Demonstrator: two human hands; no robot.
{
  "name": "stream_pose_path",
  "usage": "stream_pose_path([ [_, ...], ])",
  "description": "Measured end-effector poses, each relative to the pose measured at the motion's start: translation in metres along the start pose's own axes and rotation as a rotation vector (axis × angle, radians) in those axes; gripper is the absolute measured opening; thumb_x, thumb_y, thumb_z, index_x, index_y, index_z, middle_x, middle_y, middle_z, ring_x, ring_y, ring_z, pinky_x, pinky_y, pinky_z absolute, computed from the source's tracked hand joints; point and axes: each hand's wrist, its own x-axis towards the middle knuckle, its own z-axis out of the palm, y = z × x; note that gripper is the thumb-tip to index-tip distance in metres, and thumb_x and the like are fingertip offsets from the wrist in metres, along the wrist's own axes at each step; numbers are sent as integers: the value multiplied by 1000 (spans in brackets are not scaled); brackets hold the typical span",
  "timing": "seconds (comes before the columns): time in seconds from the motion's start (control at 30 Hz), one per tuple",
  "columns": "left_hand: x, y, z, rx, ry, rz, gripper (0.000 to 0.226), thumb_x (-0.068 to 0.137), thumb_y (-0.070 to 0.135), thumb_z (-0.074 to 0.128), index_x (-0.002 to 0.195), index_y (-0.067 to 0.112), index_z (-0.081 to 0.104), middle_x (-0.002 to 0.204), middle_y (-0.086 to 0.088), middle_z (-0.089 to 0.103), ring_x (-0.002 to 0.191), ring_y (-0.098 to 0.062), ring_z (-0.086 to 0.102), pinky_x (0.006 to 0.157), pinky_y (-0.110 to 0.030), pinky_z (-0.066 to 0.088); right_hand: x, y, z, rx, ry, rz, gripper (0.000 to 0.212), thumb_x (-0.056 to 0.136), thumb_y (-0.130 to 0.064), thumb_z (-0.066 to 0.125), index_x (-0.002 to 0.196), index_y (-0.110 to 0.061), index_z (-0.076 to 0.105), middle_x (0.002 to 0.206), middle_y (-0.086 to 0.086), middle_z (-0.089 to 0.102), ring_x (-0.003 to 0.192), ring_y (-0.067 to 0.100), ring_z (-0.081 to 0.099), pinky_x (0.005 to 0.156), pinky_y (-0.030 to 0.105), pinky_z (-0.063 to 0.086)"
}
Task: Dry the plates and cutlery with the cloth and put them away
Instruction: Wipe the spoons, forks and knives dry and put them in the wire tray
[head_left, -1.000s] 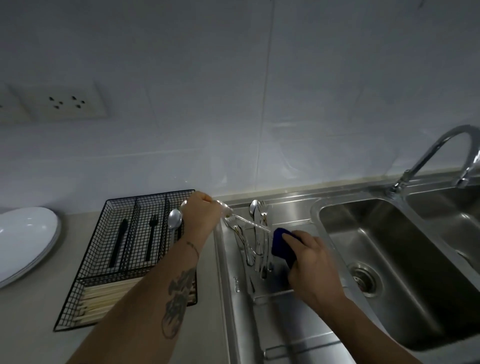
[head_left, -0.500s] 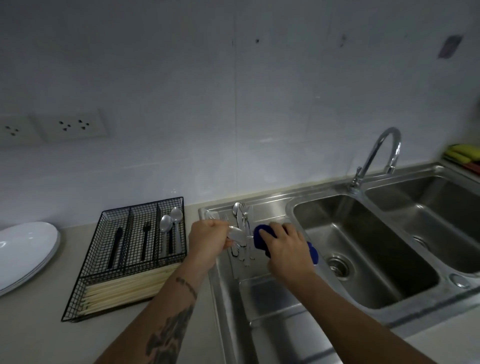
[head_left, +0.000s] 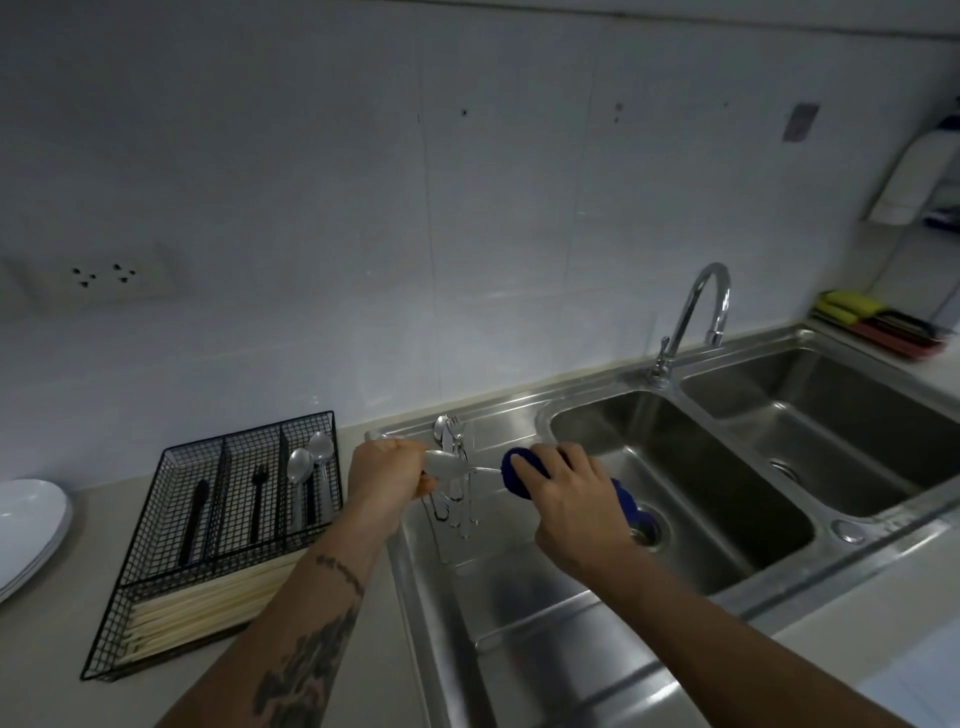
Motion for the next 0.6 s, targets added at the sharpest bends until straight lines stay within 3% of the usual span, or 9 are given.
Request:
stream_pose_path([
  [0.1, -1, 6, 6, -46, -26, -8, 12, 79, -4, 63, 78, 4, 72, 67, -13, 70, 62, -25, 66, 76, -40, 59, 4, -6, -3, -26, 2, -19, 64, 72, -20, 71, 131, -18, 46, 126, 7, 53, 113, 29, 48, 98, 43, 40],
  [0.23, -4, 6, 6, -77, -75, -69, 12, 77, -8, 61, 82, -3, 70, 62, -12, 69, 58, -24, 63, 76, -40, 58, 3, 4, 3, 0, -1, 3, 60, 67, -30, 75, 122, -22, 51, 113, 4, 57, 97, 26, 51, 84, 38, 47],
  [0.37, -9, 3, 5, -204, -150, -188, 11, 80, -8, 62, 89, -5, 68, 59, -9, 67, 50, -17, 61, 56, -26, 56, 3, 12, 3, 10, 26, -50, 48, 71, -29, 71, 115, -21, 52, 105, 2, 58, 90, 21, 50, 77, 33, 48],
  [0.43, -8, 2, 3, -270, -207, -212, 9, 87, -3, 62, 94, -5, 67, 70, -13, 70, 58, -17, 64, 55, -25, 58, 4, 16, 3, 29, 32, -60, 46, 72, -30, 72, 113, -21, 54, 102, 1, 60, 87, 19, 50, 76, 31, 47],
  [0.53, -7, -4, -3, -247, -364, -148, 17, 95, 7, 59, 102, -6, 68, 93, -17, 75, 80, -20, 67, 70, -28, 59, 2, 22, 6, 75, 35, -25, 51, 65, -30, 77, 111, -23, 57, 100, -2, 61, 85, 17, 50, 74, 29, 45],
  [0.6, -9, -9, -5, -193, -399, -67, 15, 95, 8, 60, 98, -2, 71, 91, -12, 76, 87, -21, 66, 75, -29, 59, 1, 24, 9, 112, 43, -2, 56, 61, -31, 81, 111, -23, 58, 101, -2, 62, 84, 17, 51, 74, 29, 45],
])
